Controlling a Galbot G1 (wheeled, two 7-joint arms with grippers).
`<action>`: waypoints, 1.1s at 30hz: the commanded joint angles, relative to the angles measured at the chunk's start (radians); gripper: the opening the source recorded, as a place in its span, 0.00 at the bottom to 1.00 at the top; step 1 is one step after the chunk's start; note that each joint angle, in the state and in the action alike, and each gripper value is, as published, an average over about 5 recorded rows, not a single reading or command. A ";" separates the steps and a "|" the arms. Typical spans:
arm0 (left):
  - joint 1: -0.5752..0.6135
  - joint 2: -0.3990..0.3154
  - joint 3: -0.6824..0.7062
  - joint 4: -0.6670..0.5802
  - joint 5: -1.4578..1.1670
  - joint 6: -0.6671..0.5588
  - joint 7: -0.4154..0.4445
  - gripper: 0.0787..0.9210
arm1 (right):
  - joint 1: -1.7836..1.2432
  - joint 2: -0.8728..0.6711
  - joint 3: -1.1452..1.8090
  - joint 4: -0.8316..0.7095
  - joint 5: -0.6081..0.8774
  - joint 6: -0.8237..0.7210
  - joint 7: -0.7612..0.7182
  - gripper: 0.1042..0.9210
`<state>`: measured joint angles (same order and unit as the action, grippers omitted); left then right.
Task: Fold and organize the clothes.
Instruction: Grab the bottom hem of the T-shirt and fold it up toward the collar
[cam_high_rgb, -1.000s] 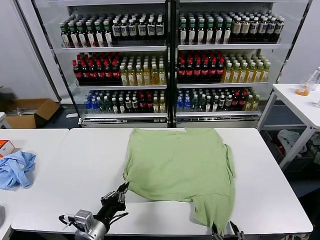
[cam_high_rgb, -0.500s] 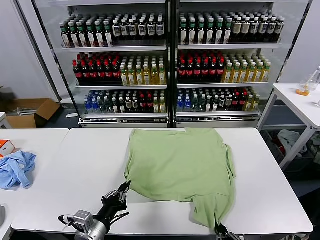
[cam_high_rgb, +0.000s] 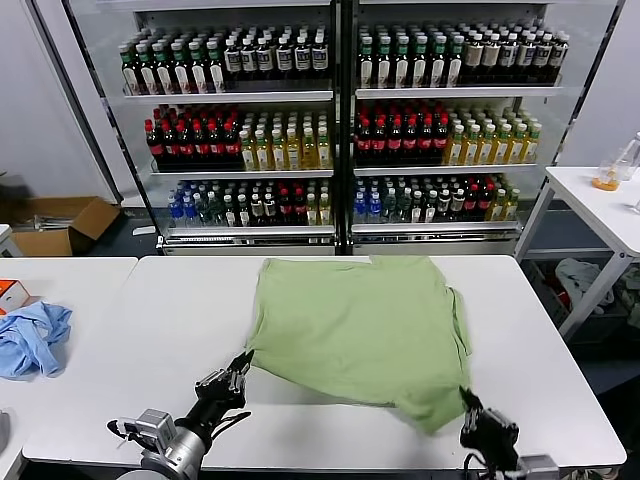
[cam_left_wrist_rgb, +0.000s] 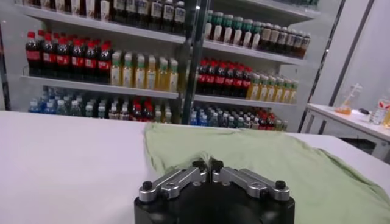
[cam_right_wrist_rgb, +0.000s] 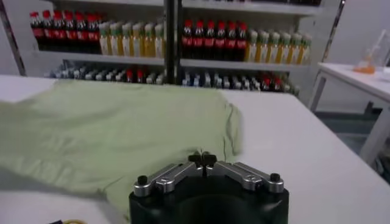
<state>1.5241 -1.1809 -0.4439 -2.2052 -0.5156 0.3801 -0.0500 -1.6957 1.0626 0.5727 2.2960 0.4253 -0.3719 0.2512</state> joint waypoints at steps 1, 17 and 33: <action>-0.074 0.023 -0.003 0.055 -0.055 0.000 0.000 0.06 | 0.273 -0.125 -0.005 -0.137 0.089 0.006 -0.004 0.00; -0.344 0.093 0.079 0.296 -0.081 0.020 -0.014 0.06 | 0.673 -0.212 -0.246 -0.450 0.096 -0.010 -0.019 0.00; -0.458 0.078 0.186 0.437 -0.011 0.022 -0.016 0.08 | 0.763 -0.177 -0.352 -0.554 -0.056 -0.026 -0.067 0.00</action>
<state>1.1365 -1.1054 -0.3002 -1.8495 -0.5453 0.4033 -0.0663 -1.0109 0.8913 0.2736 1.8095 0.4328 -0.3893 0.1976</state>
